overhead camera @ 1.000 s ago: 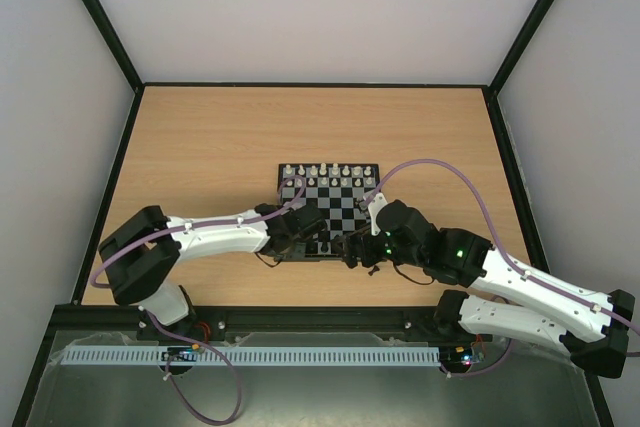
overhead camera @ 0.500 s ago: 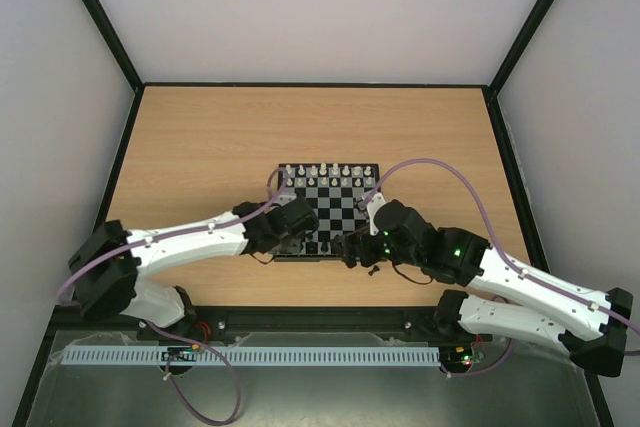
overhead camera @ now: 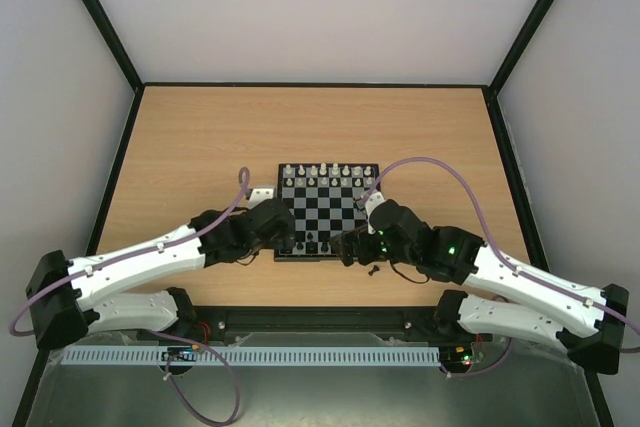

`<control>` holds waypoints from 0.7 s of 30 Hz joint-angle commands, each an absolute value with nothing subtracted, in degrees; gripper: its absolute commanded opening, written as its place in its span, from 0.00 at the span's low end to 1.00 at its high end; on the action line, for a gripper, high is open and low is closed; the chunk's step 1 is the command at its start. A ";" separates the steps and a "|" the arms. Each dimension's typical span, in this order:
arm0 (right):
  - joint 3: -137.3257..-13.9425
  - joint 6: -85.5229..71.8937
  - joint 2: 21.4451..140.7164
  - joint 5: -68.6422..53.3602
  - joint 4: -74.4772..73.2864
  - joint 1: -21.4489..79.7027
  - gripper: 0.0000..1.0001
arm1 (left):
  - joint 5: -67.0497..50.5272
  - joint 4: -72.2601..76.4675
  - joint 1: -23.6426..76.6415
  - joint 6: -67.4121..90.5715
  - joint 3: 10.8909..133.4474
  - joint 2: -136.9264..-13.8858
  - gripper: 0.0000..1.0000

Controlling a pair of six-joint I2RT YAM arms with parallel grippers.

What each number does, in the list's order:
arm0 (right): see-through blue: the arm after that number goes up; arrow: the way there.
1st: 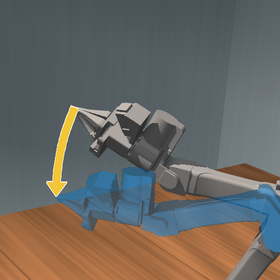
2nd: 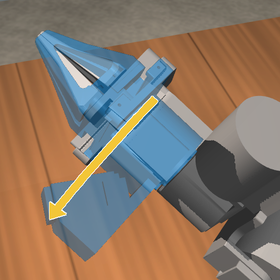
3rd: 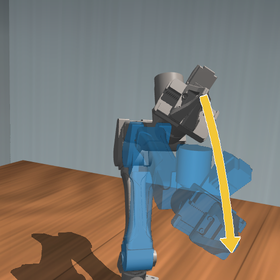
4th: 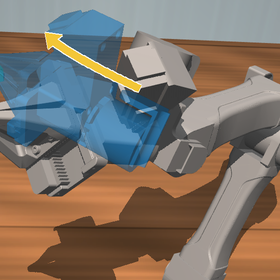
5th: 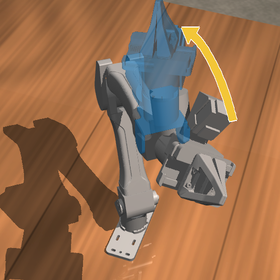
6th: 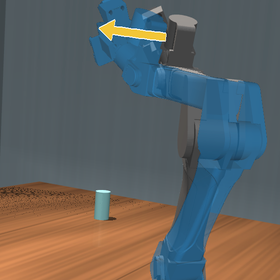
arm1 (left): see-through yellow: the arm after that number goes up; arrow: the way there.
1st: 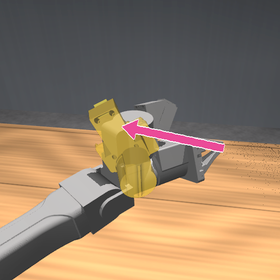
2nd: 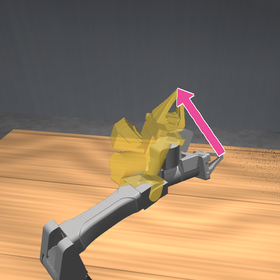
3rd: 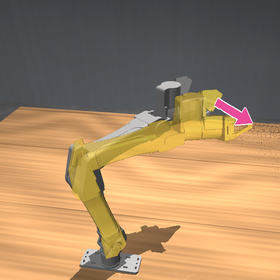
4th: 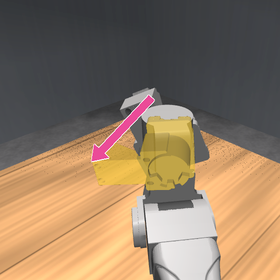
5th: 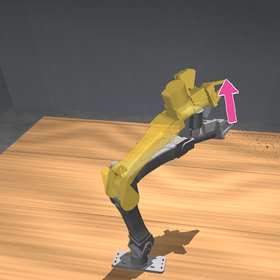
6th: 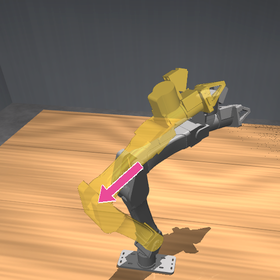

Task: Set up the chess pieces on the board
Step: Pick up the chess piece at the center of the board.

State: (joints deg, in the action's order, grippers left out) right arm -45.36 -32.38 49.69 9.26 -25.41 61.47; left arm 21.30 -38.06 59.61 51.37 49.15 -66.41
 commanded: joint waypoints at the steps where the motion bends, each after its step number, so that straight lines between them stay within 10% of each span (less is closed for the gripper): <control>1: -45.75 -32.72 50.72 11.30 -26.41 61.18 0.99 | 24.04 -37.96 59.79 50.80 47.51 -63.78 0.99; 21: -46.20 -33.20 53.40 13.10 -26.83 60.85 0.99 | 25.13 -37.31 59.85 51.01 43.92 -60.10 0.99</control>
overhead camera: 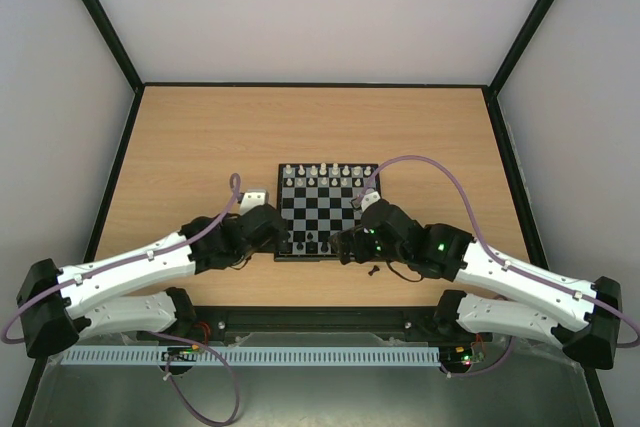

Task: Set up the chess pieces on the board
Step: Pick up the chess piece at the center of the board.

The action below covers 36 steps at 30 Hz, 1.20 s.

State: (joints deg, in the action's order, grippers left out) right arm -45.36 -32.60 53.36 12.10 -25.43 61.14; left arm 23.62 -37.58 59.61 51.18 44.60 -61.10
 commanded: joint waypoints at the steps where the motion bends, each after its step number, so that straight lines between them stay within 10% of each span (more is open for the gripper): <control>1: -46.24 -33.21 53.25 13.05 -26.94 60.87 0.99 | 25.20 -37.25 59.81 51.13 43.71 -59.99 0.99; 36: -45.88 -32.09 54.86 9.46 -25.79 60.21 0.99 | 24.09 -37.33 59.89 56.36 36.42 -52.51 0.99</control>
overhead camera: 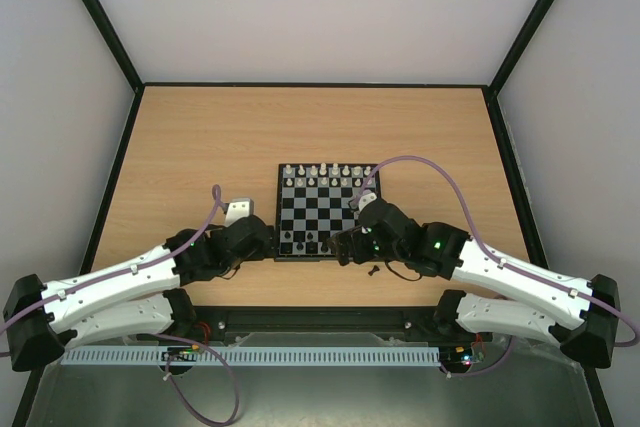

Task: Set up the chess pieces on the board
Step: Pick up the chess piece at the center of the board.

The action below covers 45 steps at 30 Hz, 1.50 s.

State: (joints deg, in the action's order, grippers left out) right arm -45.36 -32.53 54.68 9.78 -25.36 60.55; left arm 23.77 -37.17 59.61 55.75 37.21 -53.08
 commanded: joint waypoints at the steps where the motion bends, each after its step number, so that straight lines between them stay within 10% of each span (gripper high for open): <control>1: -45.89 -32.08 54.88 9.29 -25.83 60.14 0.99 | 24.02 -37.21 59.88 56.45 36.32 -52.41 0.99; 45: -45.86 -35.15 58.06 9.49 -25.31 58.20 0.99 | 19.59 -30.30 60.86 51.40 36.22 -49.58 0.99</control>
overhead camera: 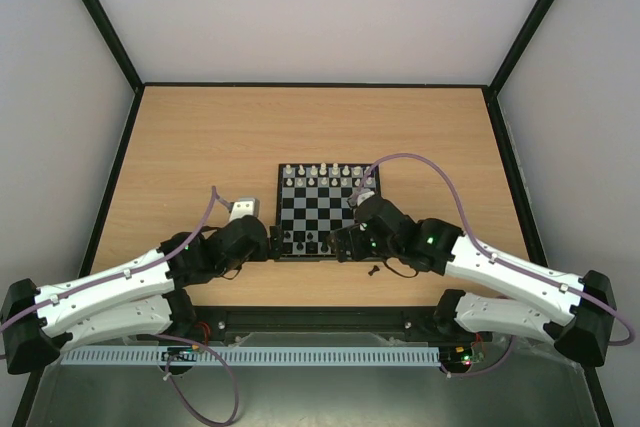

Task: Set up the chess pieces on the board
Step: Pick up the chess piece at the center of the board.

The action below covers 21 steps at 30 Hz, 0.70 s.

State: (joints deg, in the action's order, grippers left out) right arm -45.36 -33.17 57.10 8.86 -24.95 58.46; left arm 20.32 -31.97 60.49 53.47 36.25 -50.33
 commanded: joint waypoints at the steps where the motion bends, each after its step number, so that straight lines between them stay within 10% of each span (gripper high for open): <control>1: -45.87 -35.62 58.17 9.34 -25.31 58.19 0.99 | 19.46 -30.06 60.86 51.14 36.08 -49.46 0.99; 21: -40.96 -44.80 56.22 8.07 -25.62 58.21 0.99 | 16.74 -23.91 60.99 47.63 33.73 -48.60 0.99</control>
State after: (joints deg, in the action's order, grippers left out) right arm -41.87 -41.78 56.80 7.94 -24.27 58.46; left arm 17.34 -26.55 60.60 49.04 34.70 -48.73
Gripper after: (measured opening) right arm 0.986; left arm 0.993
